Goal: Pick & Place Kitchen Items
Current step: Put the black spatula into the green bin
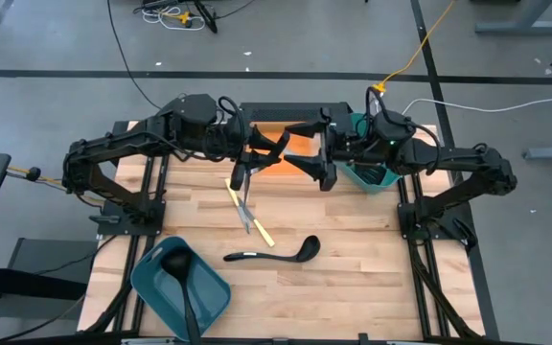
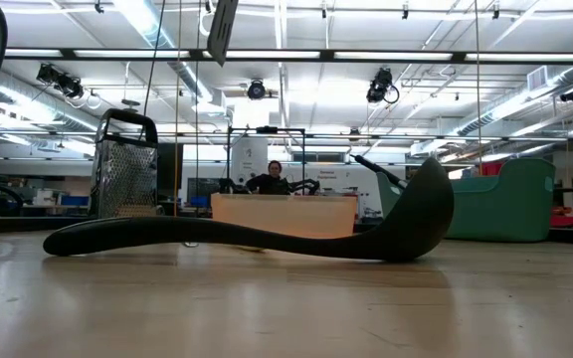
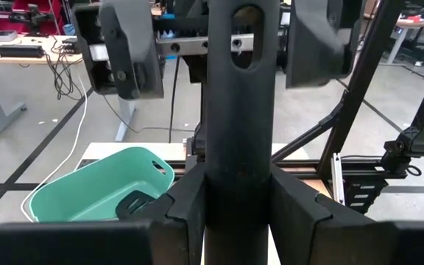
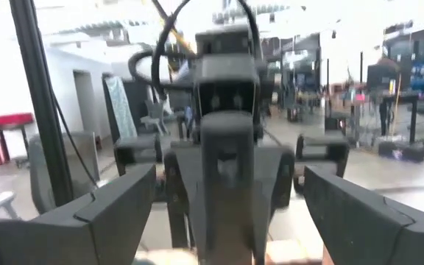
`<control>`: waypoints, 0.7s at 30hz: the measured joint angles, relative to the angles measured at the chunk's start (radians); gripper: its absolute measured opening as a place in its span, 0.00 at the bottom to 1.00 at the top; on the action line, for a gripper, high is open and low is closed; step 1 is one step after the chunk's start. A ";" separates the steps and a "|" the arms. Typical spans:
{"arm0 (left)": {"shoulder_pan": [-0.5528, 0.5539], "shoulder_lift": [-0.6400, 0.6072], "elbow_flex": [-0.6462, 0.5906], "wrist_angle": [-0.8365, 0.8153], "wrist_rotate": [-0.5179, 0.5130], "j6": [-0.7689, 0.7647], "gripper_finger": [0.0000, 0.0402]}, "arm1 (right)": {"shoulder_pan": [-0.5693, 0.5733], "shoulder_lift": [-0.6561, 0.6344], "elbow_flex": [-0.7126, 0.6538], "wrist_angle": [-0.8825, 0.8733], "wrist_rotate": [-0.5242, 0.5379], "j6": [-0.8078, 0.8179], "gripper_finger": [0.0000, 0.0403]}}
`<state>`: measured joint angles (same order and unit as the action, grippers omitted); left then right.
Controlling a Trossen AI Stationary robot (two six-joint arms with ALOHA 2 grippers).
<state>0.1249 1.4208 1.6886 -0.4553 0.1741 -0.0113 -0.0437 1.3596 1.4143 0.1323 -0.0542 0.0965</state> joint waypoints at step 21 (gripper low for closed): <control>0.000 0.000 0.000 0.001 0.001 0.010 0.30 | -0.004 0.094 0.000 0.179 -0.016 -0.007 0.86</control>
<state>0.1249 1.4208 1.6886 -0.4539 0.1749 -0.0017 -0.0475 1.4538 1.4146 0.3116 -0.0698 0.0896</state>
